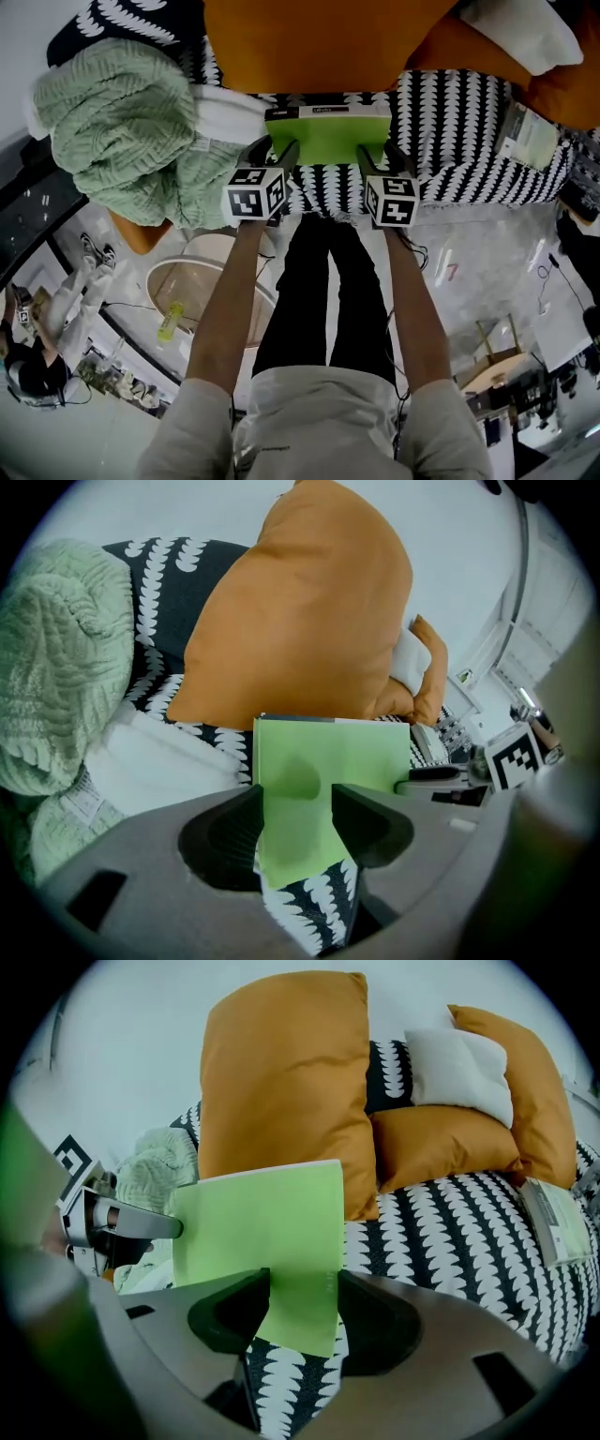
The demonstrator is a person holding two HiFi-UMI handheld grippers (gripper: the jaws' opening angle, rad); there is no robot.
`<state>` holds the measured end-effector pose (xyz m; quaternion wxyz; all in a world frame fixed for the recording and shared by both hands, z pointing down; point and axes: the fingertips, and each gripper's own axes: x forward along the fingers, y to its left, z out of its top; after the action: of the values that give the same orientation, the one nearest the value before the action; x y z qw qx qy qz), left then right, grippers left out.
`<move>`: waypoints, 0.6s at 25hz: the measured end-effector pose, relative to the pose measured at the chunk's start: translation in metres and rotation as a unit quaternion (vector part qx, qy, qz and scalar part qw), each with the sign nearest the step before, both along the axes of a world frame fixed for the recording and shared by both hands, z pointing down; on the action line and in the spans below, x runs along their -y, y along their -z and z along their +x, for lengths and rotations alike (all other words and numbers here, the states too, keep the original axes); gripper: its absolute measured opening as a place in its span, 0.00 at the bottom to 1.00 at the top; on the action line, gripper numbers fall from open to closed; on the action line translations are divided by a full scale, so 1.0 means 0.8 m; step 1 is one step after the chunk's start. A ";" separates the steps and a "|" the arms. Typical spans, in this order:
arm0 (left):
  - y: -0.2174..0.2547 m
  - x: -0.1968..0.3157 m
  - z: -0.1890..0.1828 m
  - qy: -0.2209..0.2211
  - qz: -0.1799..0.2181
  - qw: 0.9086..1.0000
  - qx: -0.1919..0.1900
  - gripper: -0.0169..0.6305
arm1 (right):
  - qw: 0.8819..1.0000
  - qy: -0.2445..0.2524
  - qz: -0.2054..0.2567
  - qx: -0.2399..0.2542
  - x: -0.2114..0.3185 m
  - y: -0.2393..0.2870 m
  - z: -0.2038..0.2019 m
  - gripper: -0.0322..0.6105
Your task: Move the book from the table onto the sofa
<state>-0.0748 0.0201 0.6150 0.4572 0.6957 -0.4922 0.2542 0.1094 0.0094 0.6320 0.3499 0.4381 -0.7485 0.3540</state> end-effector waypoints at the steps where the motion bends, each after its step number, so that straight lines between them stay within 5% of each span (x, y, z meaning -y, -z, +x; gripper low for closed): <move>1: -0.002 0.008 -0.005 0.000 0.003 1.000 -0.002 0.36 | 1.000 0.000 0.004 0.002 0.007 -0.004 -0.005 0.40; 15: -0.015 0.034 -0.029 0.010 0.005 0.999 -0.030 0.36 | 1.000 0.019 0.015 -0.006 0.048 -0.017 -0.028 0.40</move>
<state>-0.0982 -0.0074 0.6272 0.4707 0.7005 -0.4864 0.2262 0.0868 -0.0288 0.6459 0.3545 0.4315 -0.7595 0.3336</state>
